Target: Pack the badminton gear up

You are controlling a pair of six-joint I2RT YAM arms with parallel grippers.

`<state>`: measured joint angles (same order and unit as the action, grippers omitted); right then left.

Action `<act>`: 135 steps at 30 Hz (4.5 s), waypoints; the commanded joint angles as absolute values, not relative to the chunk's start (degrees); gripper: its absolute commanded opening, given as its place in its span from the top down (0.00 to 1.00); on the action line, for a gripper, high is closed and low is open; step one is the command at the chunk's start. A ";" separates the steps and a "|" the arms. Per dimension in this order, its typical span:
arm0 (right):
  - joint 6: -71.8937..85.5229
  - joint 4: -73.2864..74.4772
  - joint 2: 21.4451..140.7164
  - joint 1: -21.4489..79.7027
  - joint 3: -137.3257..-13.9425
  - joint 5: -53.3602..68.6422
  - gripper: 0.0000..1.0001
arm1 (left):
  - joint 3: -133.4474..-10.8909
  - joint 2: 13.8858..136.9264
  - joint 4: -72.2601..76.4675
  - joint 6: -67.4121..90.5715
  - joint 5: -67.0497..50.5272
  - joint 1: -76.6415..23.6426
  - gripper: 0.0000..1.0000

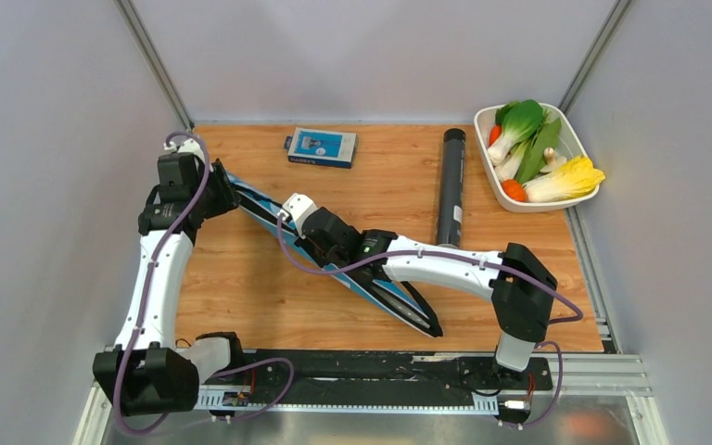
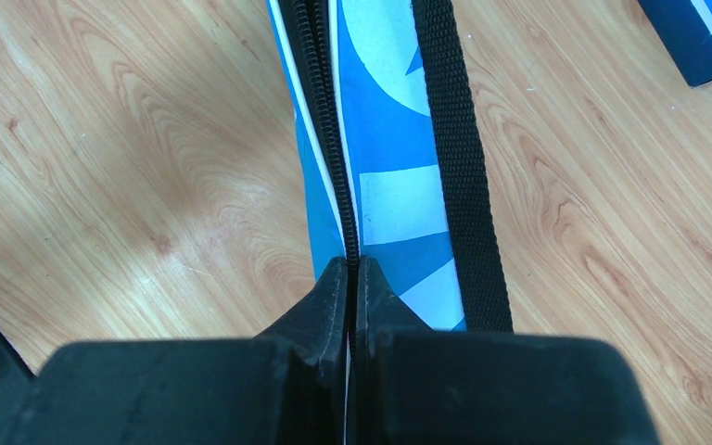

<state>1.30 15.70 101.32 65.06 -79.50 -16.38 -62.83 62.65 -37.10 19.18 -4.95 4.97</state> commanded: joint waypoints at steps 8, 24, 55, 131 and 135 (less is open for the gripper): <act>3.11 12.05 98.01 64.67 -78.64 -15.90 1.00 | -67.57 67.58 -30.49 15.14 -3.82 5.19 0.41; 2.81 11.38 98.05 64.70 -78.46 -16.26 1.00 | -70.11 71.17 -29.21 11.32 2.52 5.18 0.39; 4.62 10.43 97.36 63.38 -77.42 -16.37 1.00 | -74.14 72.75 -31.10 17.00 12.38 5.16 1.00; 12.18 0.54 91.91 56.32 -68.38 -11.40 1.00 | -64.69 62.12 -26.21 40.52 4.10 6.74 0.29; 11.05 0.53 91.53 56.90 -68.12 -11.40 1.00 | -67.59 66.95 -25.26 45.78 5.68 6.90 0.28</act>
